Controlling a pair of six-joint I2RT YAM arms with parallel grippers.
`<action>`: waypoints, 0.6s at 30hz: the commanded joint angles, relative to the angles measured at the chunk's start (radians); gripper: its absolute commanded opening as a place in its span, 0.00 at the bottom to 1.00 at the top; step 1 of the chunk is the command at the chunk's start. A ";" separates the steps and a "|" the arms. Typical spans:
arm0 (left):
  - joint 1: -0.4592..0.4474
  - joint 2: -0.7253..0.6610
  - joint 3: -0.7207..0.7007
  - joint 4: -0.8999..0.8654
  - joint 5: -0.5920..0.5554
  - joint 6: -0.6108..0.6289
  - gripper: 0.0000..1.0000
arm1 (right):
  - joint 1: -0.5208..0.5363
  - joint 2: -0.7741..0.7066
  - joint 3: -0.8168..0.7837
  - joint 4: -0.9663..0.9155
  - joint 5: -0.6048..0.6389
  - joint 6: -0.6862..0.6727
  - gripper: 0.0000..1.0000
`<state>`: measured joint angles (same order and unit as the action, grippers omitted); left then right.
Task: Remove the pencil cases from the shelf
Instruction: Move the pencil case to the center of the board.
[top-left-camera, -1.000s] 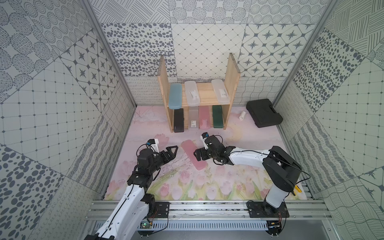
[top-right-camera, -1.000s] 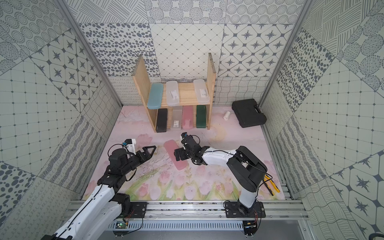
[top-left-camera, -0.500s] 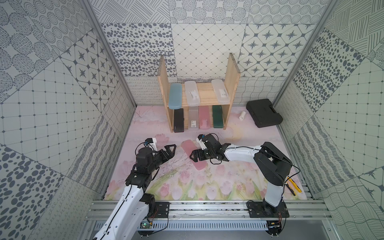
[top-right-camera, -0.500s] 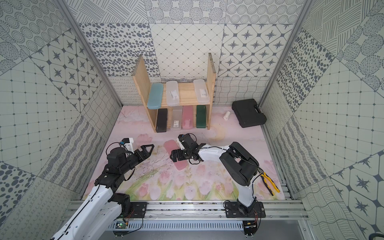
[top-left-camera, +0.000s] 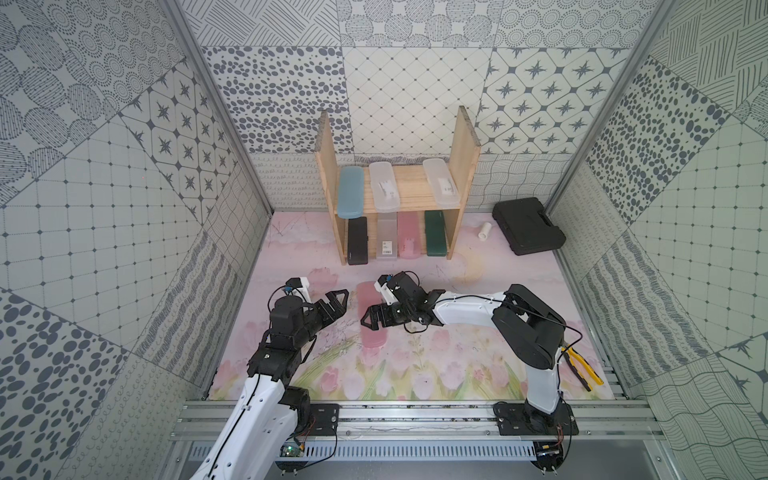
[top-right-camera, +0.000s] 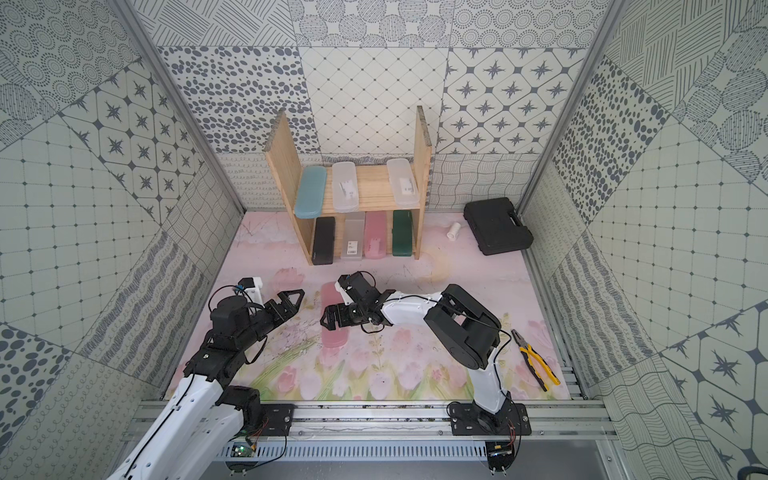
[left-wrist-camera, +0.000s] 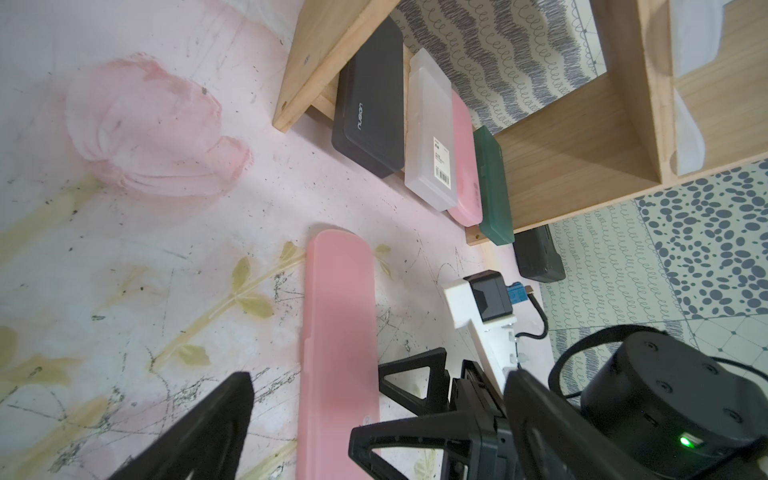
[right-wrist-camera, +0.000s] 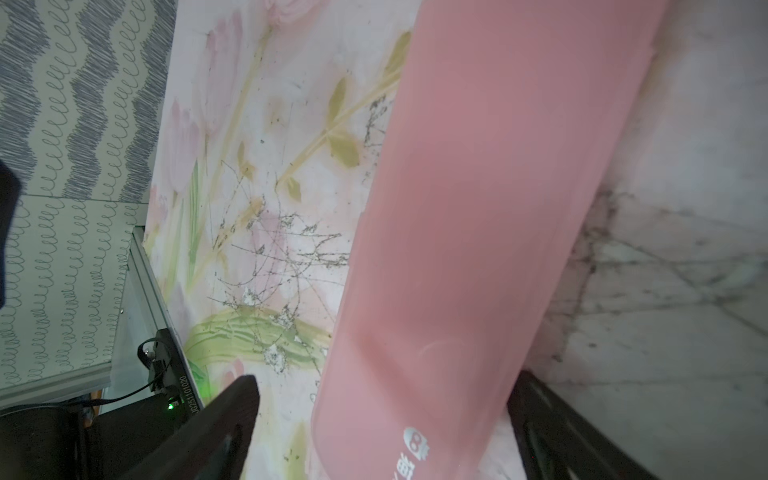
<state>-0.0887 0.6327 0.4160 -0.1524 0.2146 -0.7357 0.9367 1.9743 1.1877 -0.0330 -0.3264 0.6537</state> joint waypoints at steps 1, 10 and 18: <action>-0.002 -0.013 0.020 -0.057 -0.048 0.015 0.99 | 0.023 0.034 0.040 0.045 0.007 0.045 0.98; -0.003 -0.011 0.020 -0.077 -0.098 0.010 0.99 | 0.042 0.094 0.137 0.008 0.066 0.067 0.98; -0.002 -0.014 0.015 -0.079 -0.106 0.014 0.99 | 0.032 0.121 0.180 0.010 0.100 0.046 0.98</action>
<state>-0.0898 0.6212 0.4229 -0.2218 0.1417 -0.7357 0.9733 2.0689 1.3293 -0.0441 -0.2462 0.7067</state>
